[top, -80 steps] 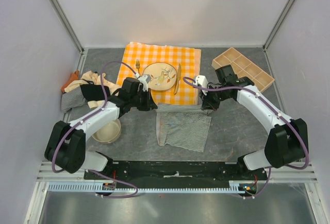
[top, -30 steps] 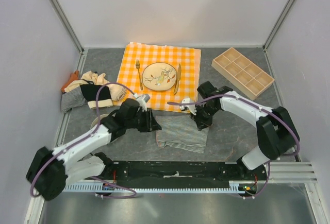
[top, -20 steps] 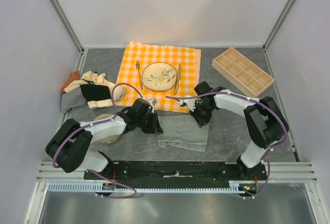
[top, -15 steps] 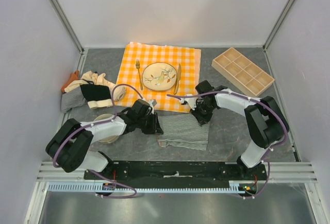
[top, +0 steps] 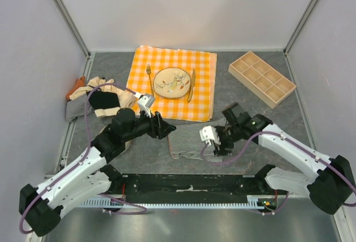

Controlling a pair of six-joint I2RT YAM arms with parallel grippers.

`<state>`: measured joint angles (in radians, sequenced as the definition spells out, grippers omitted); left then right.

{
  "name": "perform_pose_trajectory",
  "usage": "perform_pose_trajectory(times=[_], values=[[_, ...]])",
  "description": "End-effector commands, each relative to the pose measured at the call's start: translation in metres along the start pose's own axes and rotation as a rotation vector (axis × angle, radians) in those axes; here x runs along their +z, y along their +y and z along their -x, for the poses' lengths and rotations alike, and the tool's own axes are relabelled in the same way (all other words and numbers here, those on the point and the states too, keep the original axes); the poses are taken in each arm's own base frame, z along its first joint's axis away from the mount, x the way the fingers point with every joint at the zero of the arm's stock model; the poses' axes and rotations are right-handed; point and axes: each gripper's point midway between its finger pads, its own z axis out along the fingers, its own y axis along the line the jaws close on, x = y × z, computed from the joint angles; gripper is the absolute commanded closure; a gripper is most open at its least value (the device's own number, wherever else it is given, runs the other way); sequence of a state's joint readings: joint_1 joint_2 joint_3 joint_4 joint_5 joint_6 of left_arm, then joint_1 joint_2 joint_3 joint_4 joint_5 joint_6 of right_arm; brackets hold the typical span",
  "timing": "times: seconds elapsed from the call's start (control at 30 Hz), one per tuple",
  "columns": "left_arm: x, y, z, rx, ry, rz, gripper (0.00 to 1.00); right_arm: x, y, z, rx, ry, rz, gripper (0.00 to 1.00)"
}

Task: Roll the underwear
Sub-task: Fold the underwear at the center of the board.

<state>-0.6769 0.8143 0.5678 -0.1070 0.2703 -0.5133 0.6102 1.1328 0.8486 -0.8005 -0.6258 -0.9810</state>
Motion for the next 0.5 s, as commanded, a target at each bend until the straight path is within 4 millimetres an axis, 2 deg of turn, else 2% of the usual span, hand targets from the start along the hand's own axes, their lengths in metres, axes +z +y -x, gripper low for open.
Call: perform_pose_trajectory(times=[0.0, 0.07, 0.13, 0.2, 0.27, 0.4, 0.47], values=[[-0.012, -0.013, 0.023, 0.26, -0.114, -0.074, 0.34, 0.032, 0.02, -0.011, -0.171, 0.0, 0.053, 0.24], [-0.016, -0.018, 0.028, 0.298, -0.148, -0.095, 0.29, 0.04, 0.023, -0.019, -0.175, 0.042, 0.055, 0.25], [-0.018, -0.014, 0.028, 0.328, -0.168, -0.087, 0.23, 0.047, 0.024, -0.036, -0.18, 0.107, 0.047, 0.25], [-0.017, -0.009, 0.024, 0.298, -0.178, -0.071, 0.11, 0.055, 0.03, -0.048, -0.199, 0.15, 0.05, 0.25], [-0.016, -0.008, 0.02, 0.266, -0.177, -0.073, 0.06, 0.057, 0.028, -0.056, -0.211, 0.191, 0.031, 0.27], [-0.012, -0.014, 0.014, 0.304, -0.169, -0.134, 0.06, 0.06, 0.025, -0.066, -0.214, 0.235, 0.012, 0.31], [-0.009, -0.021, 0.004, 0.33, -0.148, -0.185, 0.13, 0.06, 0.026, -0.071, -0.214, 0.254, 0.013, 0.36]])
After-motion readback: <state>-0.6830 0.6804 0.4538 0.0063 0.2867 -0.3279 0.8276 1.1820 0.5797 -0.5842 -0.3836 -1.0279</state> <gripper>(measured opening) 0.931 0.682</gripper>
